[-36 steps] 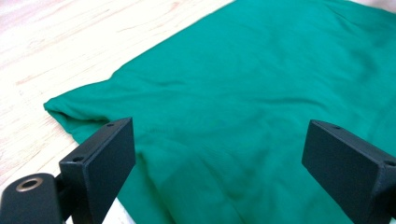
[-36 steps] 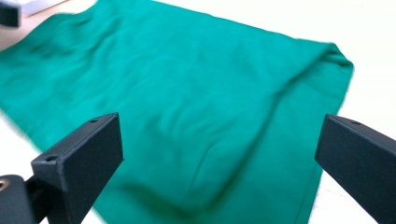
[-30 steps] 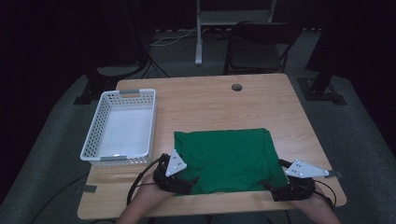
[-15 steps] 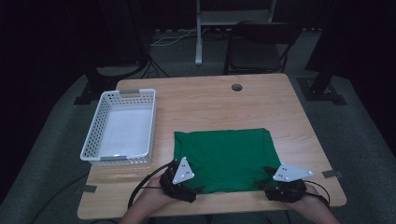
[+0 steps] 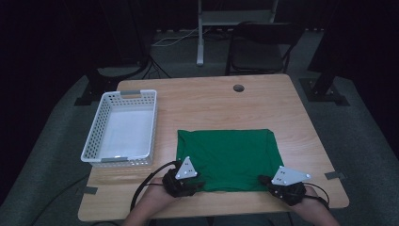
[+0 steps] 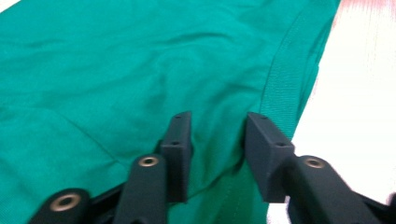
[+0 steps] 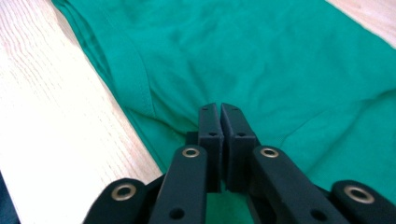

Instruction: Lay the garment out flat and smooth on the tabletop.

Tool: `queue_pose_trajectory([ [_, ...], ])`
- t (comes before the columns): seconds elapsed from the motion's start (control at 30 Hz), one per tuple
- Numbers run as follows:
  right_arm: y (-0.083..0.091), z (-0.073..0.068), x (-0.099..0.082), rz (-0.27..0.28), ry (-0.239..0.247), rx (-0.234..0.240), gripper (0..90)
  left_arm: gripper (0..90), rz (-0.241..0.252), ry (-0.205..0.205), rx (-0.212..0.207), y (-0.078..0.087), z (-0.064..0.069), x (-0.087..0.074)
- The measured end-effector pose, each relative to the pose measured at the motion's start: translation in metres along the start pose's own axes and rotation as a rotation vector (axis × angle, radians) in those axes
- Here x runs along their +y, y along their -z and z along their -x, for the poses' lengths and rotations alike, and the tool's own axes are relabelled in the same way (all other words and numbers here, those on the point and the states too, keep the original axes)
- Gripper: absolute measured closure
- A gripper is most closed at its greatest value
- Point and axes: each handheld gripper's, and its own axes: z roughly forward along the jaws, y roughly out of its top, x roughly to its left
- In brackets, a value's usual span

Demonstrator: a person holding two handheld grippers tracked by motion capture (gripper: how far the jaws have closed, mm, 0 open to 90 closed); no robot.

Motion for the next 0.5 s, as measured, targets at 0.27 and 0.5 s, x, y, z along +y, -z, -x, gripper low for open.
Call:
queue_pose_trajectory([
  [0.27, 0.005, 0.0, 0.004, 0.052, -0.001, -0.006, 89.1, 85.3, 0.043, -0.06, 0.03, 0.006, 0.006, 0.004],
  [0.5, 0.012, 0.005, 0.007, 0.112, -0.029, -0.011, 89.1, 87.5, 0.081, -0.072, 0.076, 0.01, 0.007, 0.008],
])
